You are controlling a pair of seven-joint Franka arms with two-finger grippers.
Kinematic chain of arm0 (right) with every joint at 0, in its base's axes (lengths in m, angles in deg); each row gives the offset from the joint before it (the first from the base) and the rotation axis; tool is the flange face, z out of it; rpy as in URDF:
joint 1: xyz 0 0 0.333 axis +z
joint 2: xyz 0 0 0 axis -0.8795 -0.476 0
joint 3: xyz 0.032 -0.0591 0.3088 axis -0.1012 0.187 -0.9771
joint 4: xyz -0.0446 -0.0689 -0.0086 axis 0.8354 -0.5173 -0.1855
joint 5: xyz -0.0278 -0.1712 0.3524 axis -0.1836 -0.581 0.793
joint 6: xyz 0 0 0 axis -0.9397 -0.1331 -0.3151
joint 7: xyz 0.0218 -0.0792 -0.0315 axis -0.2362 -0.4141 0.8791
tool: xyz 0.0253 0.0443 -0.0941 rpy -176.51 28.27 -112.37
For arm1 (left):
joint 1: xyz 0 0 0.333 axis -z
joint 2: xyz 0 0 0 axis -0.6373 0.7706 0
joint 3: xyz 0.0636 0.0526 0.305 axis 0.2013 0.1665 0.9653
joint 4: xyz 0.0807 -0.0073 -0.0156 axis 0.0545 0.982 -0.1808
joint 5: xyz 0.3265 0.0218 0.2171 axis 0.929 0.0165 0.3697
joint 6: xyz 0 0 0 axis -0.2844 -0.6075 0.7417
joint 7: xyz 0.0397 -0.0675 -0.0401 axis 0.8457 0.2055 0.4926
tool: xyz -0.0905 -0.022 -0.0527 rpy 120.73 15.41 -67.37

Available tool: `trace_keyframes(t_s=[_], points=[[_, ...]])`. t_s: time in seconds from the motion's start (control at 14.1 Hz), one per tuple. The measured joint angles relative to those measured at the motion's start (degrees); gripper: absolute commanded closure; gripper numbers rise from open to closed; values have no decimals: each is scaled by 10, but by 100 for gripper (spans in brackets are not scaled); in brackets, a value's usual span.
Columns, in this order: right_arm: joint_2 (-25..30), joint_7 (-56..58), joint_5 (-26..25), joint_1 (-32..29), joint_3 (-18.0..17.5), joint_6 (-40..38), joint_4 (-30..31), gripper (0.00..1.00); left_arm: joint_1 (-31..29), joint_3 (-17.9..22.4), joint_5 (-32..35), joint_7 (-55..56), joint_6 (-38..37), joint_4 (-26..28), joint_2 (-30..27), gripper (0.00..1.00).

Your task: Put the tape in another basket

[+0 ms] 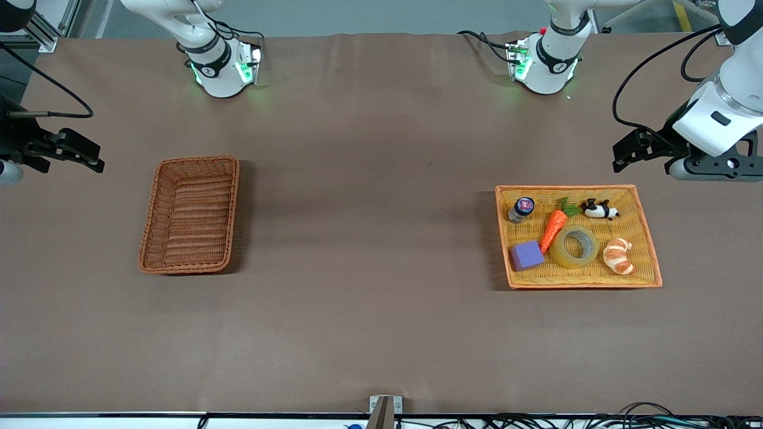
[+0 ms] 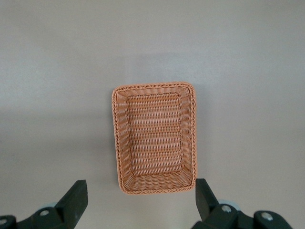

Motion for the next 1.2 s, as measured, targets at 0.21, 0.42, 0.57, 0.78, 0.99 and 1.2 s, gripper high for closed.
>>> trace_keyframes(t_s=[0.21, 0.42, 0.57, 0.78, 0.99, 1.2], points=[[0, 0, 0, 0, 0, 0, 0, 0, 0, 0, 0, 0, 2, 0, 0, 1], [0, 0, 0, 0, 0, 0, 0, 0, 0, 0, 0, 0, 3, 0, 0, 1], [0, 0, 0, 0, 0, 0, 0, 0, 0, 0, 0, -1, 3, 0, 1, 0], [0, 0, 0, 0, 0, 0, 0, 0, -1, 2, 0, -1, 8, 3, 11, 0], [0, 0, 0, 0, 0, 0, 0, 0, -2, 26, 0, -2, 55, 10, 55, 3], [0, 0, 0, 0, 0, 0, 0, 0, -5, 47, 18, -11, 116, 15, 126, 1]])
